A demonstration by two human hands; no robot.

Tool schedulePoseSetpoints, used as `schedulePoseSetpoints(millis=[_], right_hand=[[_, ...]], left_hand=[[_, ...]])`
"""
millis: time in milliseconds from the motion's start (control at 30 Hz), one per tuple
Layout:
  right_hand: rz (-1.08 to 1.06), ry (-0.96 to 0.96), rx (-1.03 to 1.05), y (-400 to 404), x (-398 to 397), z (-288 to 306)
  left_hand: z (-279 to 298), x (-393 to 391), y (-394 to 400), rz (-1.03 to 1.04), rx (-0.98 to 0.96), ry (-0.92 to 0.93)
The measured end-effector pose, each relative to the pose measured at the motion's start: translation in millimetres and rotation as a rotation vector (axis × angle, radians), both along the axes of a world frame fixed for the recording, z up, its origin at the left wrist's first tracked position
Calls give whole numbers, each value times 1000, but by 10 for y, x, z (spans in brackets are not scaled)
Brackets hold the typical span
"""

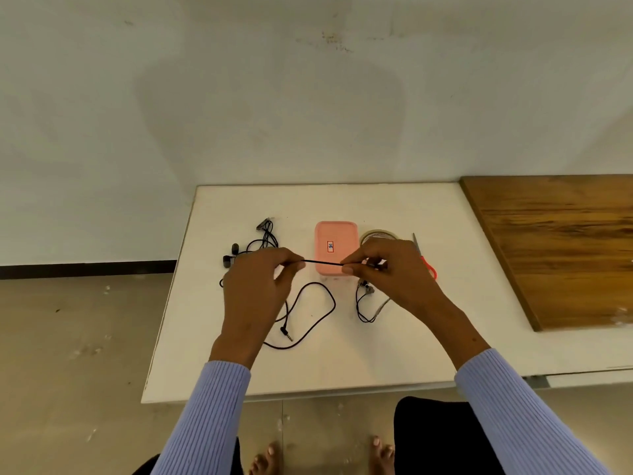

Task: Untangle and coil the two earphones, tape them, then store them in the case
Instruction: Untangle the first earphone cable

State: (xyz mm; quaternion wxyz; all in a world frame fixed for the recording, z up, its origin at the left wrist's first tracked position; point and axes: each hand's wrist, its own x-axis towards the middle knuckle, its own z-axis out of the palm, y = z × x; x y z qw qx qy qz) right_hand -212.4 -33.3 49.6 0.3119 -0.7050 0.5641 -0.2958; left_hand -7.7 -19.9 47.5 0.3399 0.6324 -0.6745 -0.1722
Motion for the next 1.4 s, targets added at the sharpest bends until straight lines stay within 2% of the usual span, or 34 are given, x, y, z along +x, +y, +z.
schedulePoseSetpoints(millis=[200,300,367,400,467,567,700,833,1000,1067,1233,1400], right_hand=[[-59,-63,24,17,-106,6],[-1,-18,6,38,-30,-62],[46,34,-9,42,21,-112],[64,53,-16,40,50,-128],[72,63,-23,44,109,-132],[33,-26,-14,49,183,-103],[-42,-149,19,61,205,-87],[-99,-147,10,65,152,-47],[-34,-119,84,16,50,-5],[-61,-211,95,26,41,22],[-86,-387,96,77,111,78],[-111,-387,160,108,137,83]], left_hand=[[-26,80,-8,109,90,-18],[-73,-5,6,141,115,-253],[-128,-52,-11,102,158,-493],[-146,-72,-24,60,155,-536],[-154,-132,-40,-74,95,-413],[-108,-249,-3,-220,29,-7],[-48,-230,-23,-205,145,233],[-45,-162,-49,-203,179,248],[-65,-125,-81,-162,5,45],[-33,-123,-68,-138,-43,-14],[134,-168,-13,-189,9,253],[140,-145,-43,-187,-28,293]])
